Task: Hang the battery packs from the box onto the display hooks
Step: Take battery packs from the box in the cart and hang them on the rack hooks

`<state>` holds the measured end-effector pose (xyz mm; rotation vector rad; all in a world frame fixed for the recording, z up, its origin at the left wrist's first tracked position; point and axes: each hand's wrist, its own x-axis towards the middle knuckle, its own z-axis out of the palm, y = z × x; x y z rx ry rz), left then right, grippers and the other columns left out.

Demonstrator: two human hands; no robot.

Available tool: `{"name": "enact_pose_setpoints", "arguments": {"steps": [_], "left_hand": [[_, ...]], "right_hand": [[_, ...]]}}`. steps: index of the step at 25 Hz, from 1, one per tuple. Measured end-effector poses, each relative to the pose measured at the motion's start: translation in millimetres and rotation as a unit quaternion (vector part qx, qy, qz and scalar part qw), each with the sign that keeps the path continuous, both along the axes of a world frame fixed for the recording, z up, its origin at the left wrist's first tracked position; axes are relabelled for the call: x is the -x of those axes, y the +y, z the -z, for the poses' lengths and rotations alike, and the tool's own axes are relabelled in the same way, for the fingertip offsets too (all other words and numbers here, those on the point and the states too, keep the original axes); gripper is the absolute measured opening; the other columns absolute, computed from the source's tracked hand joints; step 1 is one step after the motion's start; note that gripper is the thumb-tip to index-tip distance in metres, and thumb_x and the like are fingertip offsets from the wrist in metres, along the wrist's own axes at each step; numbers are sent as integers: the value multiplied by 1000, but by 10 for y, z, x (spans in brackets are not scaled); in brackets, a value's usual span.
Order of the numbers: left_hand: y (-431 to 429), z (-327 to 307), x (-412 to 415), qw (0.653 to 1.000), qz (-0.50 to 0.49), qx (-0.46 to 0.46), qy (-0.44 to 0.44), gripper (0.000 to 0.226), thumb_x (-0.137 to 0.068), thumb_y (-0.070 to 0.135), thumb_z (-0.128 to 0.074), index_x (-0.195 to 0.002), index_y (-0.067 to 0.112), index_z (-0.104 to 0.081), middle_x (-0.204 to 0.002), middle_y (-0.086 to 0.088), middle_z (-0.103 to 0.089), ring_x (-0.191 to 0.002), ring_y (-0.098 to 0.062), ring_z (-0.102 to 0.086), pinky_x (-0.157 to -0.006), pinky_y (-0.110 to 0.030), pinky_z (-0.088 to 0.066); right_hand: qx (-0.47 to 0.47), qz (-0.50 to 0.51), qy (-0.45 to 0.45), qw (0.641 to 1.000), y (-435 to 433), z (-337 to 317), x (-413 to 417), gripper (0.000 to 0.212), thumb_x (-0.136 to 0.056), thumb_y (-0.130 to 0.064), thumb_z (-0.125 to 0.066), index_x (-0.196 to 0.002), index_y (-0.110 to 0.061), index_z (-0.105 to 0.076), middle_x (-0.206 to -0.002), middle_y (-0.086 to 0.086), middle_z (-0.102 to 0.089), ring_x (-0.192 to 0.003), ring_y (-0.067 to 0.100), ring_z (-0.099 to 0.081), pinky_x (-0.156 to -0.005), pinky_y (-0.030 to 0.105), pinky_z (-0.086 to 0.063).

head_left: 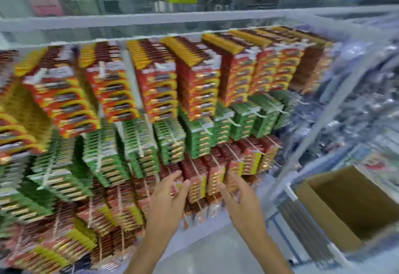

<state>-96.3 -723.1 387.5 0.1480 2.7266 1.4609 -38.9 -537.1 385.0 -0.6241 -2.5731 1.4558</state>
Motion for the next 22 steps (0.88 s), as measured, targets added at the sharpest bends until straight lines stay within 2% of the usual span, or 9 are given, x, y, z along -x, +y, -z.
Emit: {"name": "enact_pose_setpoints", "arguments": {"steps": [2, 4, 6, 8, 10, 12, 14, 18, 22], "left_hand": [[451, 98, -144, 999, 38, 7, -7, 42, -99, 46, -59, -135, 24, -63, -135, 9, -62, -125, -20, -58, -107, -40, -45], [956, 194, -323, 997, 79, 6, -7, 40, -99, 42, -64, -132, 20, -66, -134, 6, -65, -125, -16, -58, -107, -36, -45], [1455, 277, -508, 993, 119, -3, -12, 41, -99, 46, -64, -131, 21, -66, -133, 8, -65, -123, -12, -59, -104, -35, -46], [1939, 306, -711, 987, 157, -11, -24, 39, -100, 43, -63, -132, 22, -66, -129, 11, -66, -116, -14, -62, -100, -36, -48], [2397, 387, -912, 981, 190, -13, -19, 38, -100, 41, -64, -131, 20, -67, -124, 6, -70, -110, -22, -66, -98, -41, -51], [2774, 448, -1080, 977, 209, -20, -32, 36, -98, 37, -67, -129, 19, -67, -126, 7, -68, -116, -21, -65, -103, -44, -50], [3116, 521, -1205, 971, 234, -18, -41, 33, -98, 33, -68, -129, 21, -67, -130, 4, -67, -124, -20, -61, -107, -45, -47], [3671, 653, -1306, 956, 288, 1, -48, 33, -100, 32, -66, -130, 21, -65, -128, 12, -62, -121, -8, -54, -99, -26, -38], [4231, 888, -1164, 941, 328, 16, -76, 33, -101, 37, -62, -133, 27, -63, -128, 17, -58, -122, -3, -50, -98, -18, -34]], "right_hand": [[16, 46, -10, 999, 420, 96, -348, 45, -96, -64, -50, -138, -49, -46, -137, -7, -62, -114, 18, -60, -101, 39, -50], [30, 87, -18, 996, 851, 169, -732, 49, -97, -59, -54, -144, -42, -49, -140, -11, -58, -127, 19, -57, -106, 40, -48], [26, 119, -22, 992, 1240, 240, -1072, 54, -100, -51, -56, -150, -31, -49, -134, -15, -54, -136, 15, -51, -110, 35, -43], [32, 143, -12, 989, 1597, 302, -1374, 53, -101, -49, -57, -150, -29, -50, -145, -18, -53, -139, 9, -47, -114, 33, -41], [30, 181, 5, 983, 1949, 371, -1665, 50, -99, -51, -59, -144, -29, -56, -143, -15, -58, -136, 9, -52, -110, 35, -45], [27, 214, 0, 976, 2245, 410, -1875, 33, -101, -41, -61, -132, -31, -60, -133, -17, -60, -130, 9, -55, -102, 25, -43], [19, 248, -18, 968, 2521, 482, -2071, 37, -101, -39, -62, -136, -29, -59, -136, -12, -60, -129, 11, -55, -96, 20, -39], [6, 289, -64, 955, 3006, 669, -2276, 49, -101, -43, -61, -146, -26, -54, -141, -3, -61, -131, 17, -54, -101, 29, -42], [-2, 305, -80, 949, 3549, 861, -2259, 42, -102, -41, -59, -141, -27, -56, -132, -7, -63, -128, 15, -54, -92, 22, -36]]}}
